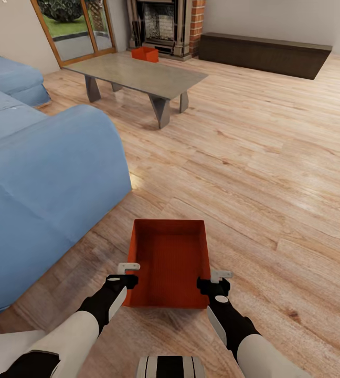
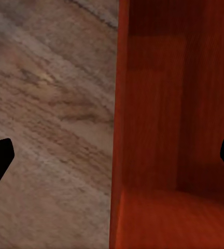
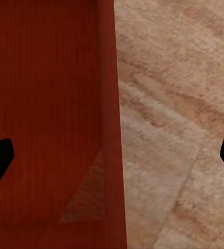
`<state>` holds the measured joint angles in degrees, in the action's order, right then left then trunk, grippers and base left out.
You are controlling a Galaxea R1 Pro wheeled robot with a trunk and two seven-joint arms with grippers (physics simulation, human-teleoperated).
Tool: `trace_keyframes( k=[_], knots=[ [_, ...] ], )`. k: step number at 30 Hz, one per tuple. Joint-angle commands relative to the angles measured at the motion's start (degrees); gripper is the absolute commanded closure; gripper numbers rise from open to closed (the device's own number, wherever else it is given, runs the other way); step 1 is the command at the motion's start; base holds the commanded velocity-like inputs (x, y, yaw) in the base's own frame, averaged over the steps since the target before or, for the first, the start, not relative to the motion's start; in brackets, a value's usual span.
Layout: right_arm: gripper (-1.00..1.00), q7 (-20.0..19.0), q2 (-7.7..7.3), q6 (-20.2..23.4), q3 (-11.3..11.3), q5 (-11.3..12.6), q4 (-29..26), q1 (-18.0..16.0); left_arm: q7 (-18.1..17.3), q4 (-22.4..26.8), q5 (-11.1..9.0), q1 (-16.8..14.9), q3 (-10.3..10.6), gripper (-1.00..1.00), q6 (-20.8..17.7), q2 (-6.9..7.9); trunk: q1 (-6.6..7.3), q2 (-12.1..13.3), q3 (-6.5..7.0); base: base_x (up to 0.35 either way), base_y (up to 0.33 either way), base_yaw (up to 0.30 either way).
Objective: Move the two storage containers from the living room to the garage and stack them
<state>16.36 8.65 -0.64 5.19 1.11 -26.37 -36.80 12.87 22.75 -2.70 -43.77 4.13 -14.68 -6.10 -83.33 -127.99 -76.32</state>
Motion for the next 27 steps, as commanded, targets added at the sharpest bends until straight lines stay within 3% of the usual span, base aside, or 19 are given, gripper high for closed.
trace_keyframes(
  k=[1, 20, 27],
  knots=[
    [-1.00, 0.4, -0.03, -0.1, 0.3, 0.1, -0.1, 0.0, 0.4, 0.1, -0.3, 0.0, 0.4, -1.00, -0.3, 0.04, 0.01, 0.0, -0.03, 0.000, 0.000, 0.000],
    [-1.00, -2.7, 0.19, -1.4, 0.2, 0.1, -0.8, -0.1, 0.4, 0.1, -0.4, 0.0, 0.3, -1.00, -0.3, 0.04, 0.01, 0.0, -0.03, 0.000, 0.000, 0.000],
    [-1.00, -2.7, 1.35, -1.5, 0.3, -0.1, -0.8, 0.0, 0.4, 0.1, -0.4, 0.0, 0.3, -1.00, -0.3, 0.04, -1.53, -2.8, -1.29, 0.000, 0.000, 0.000]
  ],
)
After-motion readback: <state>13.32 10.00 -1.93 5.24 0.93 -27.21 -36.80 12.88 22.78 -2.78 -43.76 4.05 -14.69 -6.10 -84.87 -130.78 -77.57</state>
